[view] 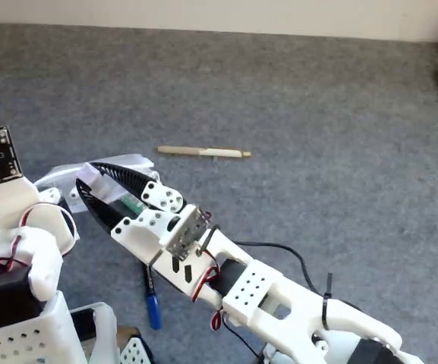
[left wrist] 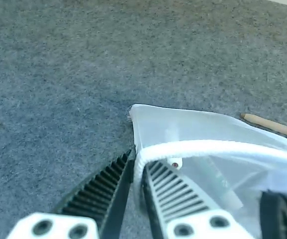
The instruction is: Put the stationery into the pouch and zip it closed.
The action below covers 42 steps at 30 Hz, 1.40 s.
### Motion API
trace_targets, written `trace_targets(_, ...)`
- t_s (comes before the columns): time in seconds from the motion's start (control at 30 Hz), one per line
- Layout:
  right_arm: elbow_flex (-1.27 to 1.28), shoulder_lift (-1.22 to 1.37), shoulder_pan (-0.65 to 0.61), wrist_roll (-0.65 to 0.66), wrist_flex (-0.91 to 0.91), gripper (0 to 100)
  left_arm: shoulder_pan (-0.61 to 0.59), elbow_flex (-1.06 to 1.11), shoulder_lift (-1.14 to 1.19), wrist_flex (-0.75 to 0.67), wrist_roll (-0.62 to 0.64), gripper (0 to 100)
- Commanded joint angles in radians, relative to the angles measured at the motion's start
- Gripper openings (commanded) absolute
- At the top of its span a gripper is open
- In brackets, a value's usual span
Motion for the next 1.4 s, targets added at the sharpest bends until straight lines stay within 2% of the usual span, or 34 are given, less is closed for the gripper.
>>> trace_targets(0.0, -0.012, -0.012, 0.012, 0.025, -0.021, 0.5, 0.008, -0.021, 0.004, -0.008, 0.005, 1)
trace_targets(0.33, 0.076, -0.013, -0.012, 0.025, -0.019, 1.3, 0.007, -0.019, 0.004, -0.008, 0.005, 1)
trace_targets(0.53, 0.102, -0.015, -0.012, 0.025, -0.019, 12.4, 0.007, -0.019, 0.004, -0.006, 0.003, 1)
trace_targets(1.37, 0.133, -0.018, -0.012, 0.025, -0.022, 12.4, 0.007, -0.018, 0.004, -0.003, -0.020, 1)
